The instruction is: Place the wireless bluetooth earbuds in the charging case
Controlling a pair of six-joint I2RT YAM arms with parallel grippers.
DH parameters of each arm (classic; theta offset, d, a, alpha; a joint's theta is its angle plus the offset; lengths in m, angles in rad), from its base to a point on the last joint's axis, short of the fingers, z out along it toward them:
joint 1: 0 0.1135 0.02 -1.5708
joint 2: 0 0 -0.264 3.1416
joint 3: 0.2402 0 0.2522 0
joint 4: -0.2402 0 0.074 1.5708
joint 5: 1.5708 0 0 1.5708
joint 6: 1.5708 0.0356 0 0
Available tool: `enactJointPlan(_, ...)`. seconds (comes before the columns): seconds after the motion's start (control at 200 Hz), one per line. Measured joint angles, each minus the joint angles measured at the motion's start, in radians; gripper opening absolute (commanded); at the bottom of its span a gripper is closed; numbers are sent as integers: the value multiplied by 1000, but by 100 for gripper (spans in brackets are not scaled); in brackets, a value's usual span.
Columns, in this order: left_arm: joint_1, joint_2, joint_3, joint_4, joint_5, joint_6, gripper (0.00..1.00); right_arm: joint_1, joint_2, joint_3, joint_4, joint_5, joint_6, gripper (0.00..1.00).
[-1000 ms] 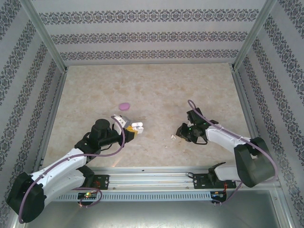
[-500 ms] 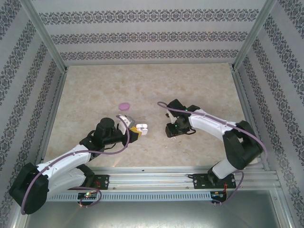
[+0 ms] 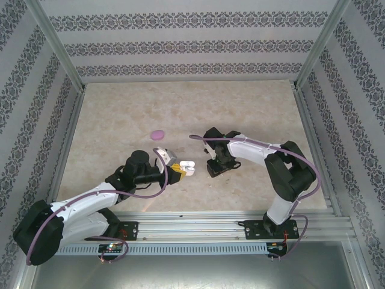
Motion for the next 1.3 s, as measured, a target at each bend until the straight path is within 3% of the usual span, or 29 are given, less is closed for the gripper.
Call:
enactJointPlan(0.355,0,26,0,16,0,12,0,-2,35,22,-16,22,-19,25)
enactJointPlan(0.6,0,55,3,60,24,31,0,-3,-24,-10,7,-18,32,21)
enactJointPlan(0.879,-1,107,52,136,42,42,0,-2,-316,-43,43,-37,148,20)
enactJointPlan(1.159,-34,175,150,225,42,37,0,52,-714,-110,184,48,291,19)
enactJointPlan(1.299,-52,180,178,238,40,38,0,76,-835,-126,257,81,331,17)
